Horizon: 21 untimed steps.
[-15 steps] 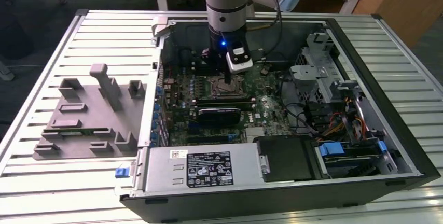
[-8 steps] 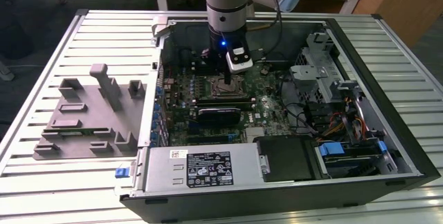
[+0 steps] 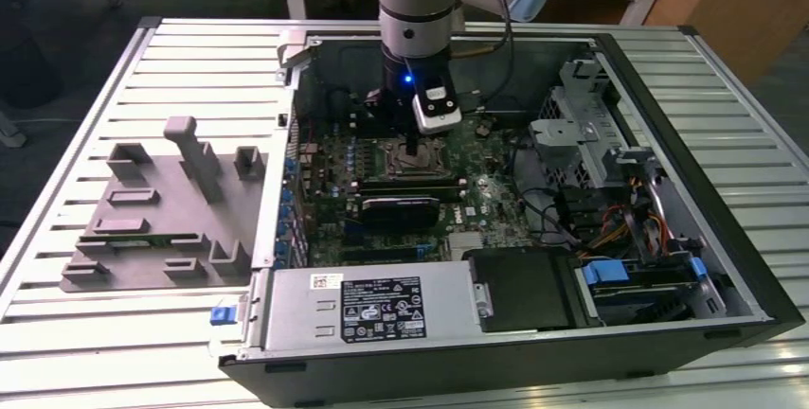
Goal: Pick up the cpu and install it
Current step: 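Install the second cpu locking lever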
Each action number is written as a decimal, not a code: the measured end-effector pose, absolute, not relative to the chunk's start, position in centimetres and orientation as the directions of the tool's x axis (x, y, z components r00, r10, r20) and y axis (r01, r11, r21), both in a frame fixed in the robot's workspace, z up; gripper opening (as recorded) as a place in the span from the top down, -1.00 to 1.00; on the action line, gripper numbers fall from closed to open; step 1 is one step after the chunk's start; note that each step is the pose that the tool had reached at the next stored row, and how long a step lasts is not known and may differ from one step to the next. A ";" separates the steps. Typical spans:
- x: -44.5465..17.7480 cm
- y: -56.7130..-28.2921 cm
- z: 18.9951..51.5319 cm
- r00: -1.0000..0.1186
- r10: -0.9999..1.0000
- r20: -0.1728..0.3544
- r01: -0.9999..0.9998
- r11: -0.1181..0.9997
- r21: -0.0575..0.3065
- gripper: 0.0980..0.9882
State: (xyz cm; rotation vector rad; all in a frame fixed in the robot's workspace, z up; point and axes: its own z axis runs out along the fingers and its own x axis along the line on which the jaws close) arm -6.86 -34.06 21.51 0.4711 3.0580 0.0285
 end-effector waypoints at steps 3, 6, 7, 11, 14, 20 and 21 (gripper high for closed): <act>-6.9 -34.1 21.5 -0.953 0.301 -0.043 0.300 0.953 0.025 0.98; -6.9 -34.1 21.5 -0.953 0.301 -0.043 0.300 0.953 0.025 0.98; -6.9 -34.1 21.5 -0.953 0.301 -0.043 0.300 0.953 0.025 0.98; -6.9 -34.1 21.5 -0.953 0.301 -0.042 0.300 0.953 0.025 0.98; -6.9 -34.1 22.0 -0.953 0.301 -0.042 0.300 0.953 0.025 0.98; -6.9 -34.1 22.8 -0.953 0.301 -0.042 0.300 0.953 0.025 0.98; -6.9 -34.1 22.9 -0.953 0.301 -0.042 0.300 0.953 0.025 0.98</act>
